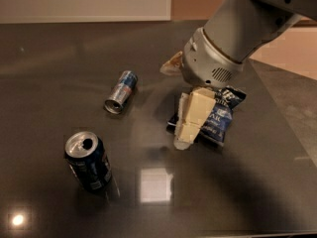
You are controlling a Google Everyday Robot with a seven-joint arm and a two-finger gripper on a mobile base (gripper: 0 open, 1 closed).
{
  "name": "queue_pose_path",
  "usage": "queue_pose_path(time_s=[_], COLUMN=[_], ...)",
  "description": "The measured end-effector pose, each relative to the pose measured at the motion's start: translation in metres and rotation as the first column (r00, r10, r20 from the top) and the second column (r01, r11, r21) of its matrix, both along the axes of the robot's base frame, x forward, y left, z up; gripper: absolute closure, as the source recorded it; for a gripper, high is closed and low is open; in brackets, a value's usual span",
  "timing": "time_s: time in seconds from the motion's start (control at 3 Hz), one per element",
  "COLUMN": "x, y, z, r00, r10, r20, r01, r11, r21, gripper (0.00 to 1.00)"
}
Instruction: Pick pepsi can
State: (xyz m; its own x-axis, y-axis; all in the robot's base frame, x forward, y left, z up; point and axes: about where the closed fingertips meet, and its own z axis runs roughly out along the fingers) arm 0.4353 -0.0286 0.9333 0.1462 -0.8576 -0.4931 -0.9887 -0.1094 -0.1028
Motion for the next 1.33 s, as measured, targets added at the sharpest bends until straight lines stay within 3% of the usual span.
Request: queue_pose_path(time_s=[0.33,0.67,1.0,1.33], x=[-0.005,-0.008,-0.022,-0.04], y=[0.035,0.057,0.092,0.117], z=[-0.017,-0.028,-0.041,-0.046], r00=[0.9981,0.9953,0.9798,0.9547], r10=[0.062,0.097,0.195,0.286], r20=[-0.007,-0.008,-0.044,-0.083], r01=[-0.061,-0.096,-0.189,-0.266], r11=[0.998,0.994,0.975,0.945], r21=[0.032,0.051,0.115,0.193], gripper=[0.0,0.0,0.0,0.0])
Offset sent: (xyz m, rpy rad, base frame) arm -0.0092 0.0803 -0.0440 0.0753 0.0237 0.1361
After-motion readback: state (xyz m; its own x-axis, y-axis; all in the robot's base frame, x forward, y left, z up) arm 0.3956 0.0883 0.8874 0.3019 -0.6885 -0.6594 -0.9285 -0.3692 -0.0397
